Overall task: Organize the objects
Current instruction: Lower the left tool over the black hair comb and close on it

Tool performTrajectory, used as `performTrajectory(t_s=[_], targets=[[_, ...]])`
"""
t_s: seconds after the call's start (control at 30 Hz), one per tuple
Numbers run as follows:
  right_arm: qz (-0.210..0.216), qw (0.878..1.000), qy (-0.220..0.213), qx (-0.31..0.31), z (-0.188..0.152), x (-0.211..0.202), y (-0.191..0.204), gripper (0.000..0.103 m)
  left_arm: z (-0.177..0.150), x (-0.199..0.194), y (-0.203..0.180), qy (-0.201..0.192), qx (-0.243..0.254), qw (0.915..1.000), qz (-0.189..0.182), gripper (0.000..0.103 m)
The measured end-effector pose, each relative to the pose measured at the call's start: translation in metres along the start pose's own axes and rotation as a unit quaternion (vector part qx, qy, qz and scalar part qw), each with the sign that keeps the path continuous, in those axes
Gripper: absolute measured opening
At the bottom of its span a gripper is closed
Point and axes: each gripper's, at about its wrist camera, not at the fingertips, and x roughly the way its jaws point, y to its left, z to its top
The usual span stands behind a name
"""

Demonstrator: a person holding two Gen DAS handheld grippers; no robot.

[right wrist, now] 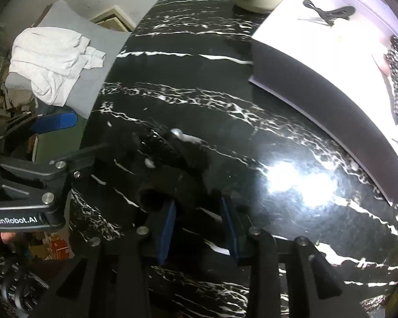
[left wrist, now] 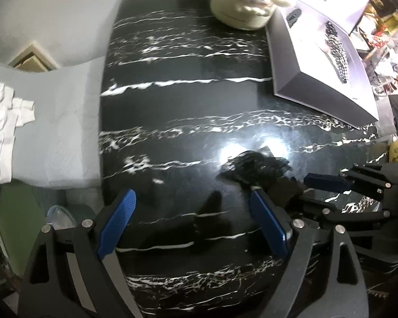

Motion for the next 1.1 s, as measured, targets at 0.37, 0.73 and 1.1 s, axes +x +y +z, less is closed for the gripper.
performTrajectory(t_s=[0.37, 0.73, 1.1], targets=[[-0.014, 0.999, 0.0, 0.038, -0.013, -0.002, -0.027, 0.033, 0.015, 0.007, -0.034, -0.006, 0.037, 0.9989, -0.028, 0.088], [-0.029, 0.998, 0.001, 0.063, -0.026, -0.006, -0.047, 0.033, 0.026, 0.029, -0.062, 0.003, 0.062, 0.9975, -0.035, 0.088], [-0.034, 0.998, 0.001, 0.058, -0.032, -0.011, -0.048, 0.033, 0.025, 0.035, -0.076, -0.017, 0.072, 0.9961, -0.047, 0.081]])
